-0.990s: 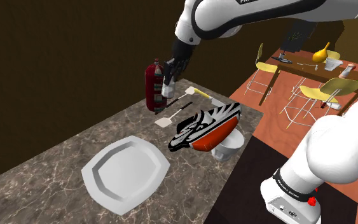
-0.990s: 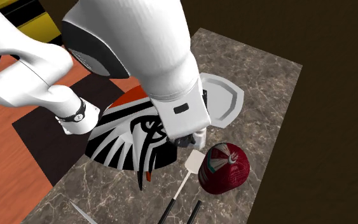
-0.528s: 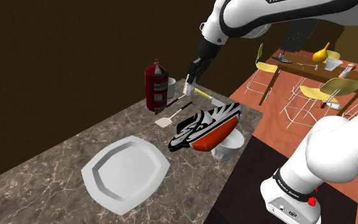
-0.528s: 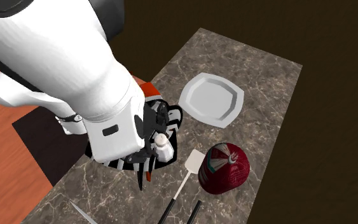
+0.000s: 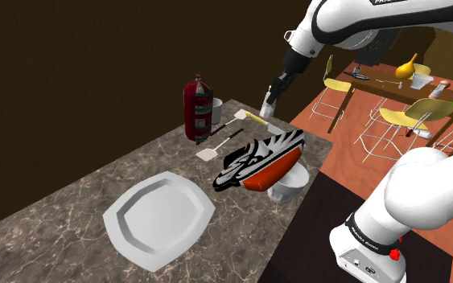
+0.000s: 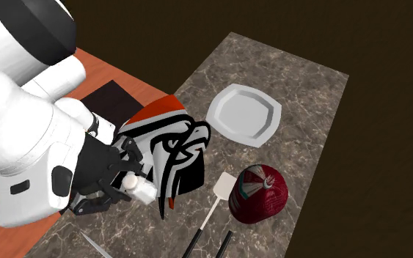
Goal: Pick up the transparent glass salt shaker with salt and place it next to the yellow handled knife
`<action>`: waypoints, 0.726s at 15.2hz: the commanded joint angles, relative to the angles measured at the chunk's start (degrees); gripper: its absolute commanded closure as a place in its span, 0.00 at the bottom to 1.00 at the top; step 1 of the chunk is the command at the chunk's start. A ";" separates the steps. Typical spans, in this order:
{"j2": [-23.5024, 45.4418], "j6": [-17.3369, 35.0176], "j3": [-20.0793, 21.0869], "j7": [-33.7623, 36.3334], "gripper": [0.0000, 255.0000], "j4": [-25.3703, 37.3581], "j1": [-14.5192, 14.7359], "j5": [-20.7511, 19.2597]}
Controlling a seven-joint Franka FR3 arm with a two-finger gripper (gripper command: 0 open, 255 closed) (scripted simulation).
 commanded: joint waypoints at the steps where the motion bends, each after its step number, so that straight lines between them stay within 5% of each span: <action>1: -2.40 -1.05 -2.00 -2.46 1.00 -1.72 -1.17 -0.90; 5: -6.00 -3.91 -7.24 -8.51 1.00 -3.36 -4.26 -3.55; 11: -5.28 0.85 -7.72 -9.44 1.00 -7.47 -4.24 -3.41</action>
